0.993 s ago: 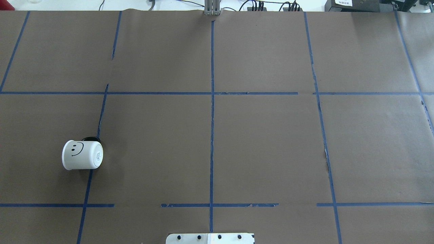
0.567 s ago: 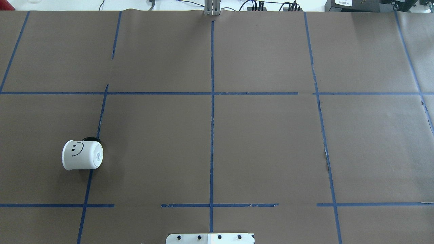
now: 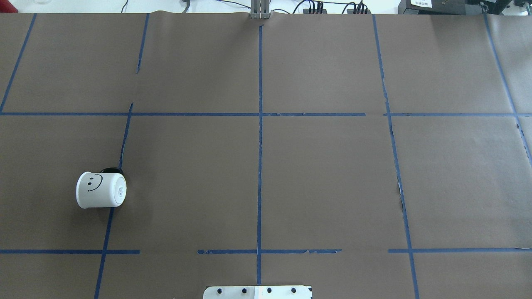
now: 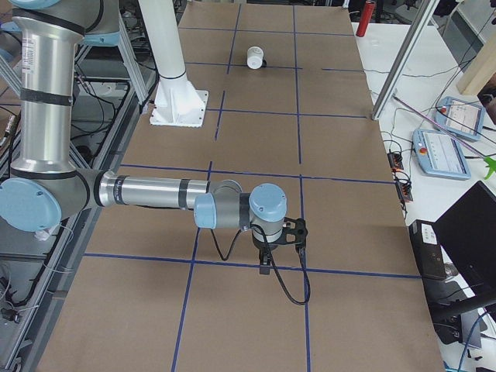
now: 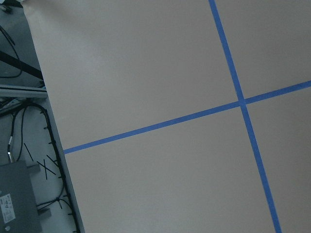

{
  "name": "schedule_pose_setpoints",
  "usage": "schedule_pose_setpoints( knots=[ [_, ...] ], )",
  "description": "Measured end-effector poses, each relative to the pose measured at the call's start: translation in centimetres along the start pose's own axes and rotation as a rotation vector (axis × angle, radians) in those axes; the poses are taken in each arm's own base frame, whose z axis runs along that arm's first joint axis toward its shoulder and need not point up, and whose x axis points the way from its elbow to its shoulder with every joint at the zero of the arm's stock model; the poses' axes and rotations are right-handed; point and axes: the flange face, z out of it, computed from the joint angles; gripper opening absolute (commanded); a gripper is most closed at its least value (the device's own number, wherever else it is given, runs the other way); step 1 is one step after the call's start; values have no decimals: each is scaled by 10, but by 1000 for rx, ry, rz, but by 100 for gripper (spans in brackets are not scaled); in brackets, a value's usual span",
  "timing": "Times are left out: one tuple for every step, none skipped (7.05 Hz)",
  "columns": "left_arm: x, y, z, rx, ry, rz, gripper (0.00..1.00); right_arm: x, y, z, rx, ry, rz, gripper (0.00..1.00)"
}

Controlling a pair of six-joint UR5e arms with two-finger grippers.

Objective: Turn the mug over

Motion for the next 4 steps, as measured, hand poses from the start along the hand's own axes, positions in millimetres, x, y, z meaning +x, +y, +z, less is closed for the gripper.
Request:
schedule_pose_setpoints(
  knots=[
    [-1,3,4,63,0,-15,100,0,0,0,0,0,0,100],
    [-6,17,15,136,-4,-7,100,0,0,0,-1,0,1,100],
    [-9,34,28,223,8,-45,100,0,0,0,-1,0,1,100],
    [-2,48,38,298,75,-124,100,1,0,1,-1,0,0,100]
  ],
)
